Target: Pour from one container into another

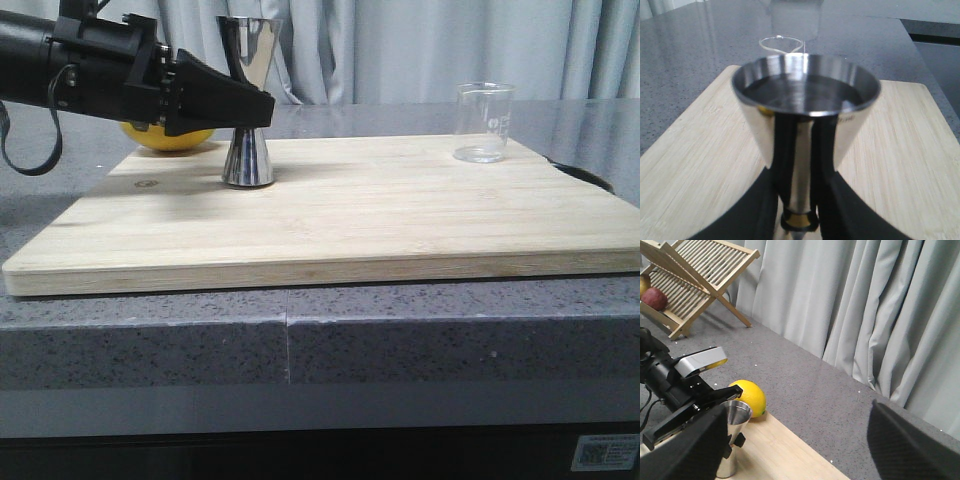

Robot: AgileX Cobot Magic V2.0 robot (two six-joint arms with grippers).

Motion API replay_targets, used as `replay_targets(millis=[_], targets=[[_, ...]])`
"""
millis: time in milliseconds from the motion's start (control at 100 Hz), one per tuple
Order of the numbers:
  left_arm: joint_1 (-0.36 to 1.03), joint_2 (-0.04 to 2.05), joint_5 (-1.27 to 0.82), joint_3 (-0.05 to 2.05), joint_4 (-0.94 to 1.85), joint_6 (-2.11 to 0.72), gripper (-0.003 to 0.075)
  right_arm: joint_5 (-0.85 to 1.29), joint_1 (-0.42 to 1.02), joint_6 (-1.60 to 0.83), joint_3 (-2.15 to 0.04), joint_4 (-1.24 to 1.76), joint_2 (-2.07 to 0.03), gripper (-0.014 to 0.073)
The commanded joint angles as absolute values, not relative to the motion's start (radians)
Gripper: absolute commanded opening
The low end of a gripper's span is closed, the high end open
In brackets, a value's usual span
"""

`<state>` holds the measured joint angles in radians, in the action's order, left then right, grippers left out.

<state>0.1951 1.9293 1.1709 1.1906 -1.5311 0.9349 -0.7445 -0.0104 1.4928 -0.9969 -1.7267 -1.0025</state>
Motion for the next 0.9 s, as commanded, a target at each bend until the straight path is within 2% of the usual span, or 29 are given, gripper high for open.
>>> replay_targets(millis=[0,890], targets=[[0.192,1.880,1.273,1.212,-1.473,0.929,0.0113,-0.733,-0.009,1.495,-1.020,-1.686,-0.984,0.0523],[0.192,1.880,1.253,1.212,-1.473,0.905,0.0118,-0.733,-0.009,1.495,-1.020,-1.686,-0.984,0.0523]])
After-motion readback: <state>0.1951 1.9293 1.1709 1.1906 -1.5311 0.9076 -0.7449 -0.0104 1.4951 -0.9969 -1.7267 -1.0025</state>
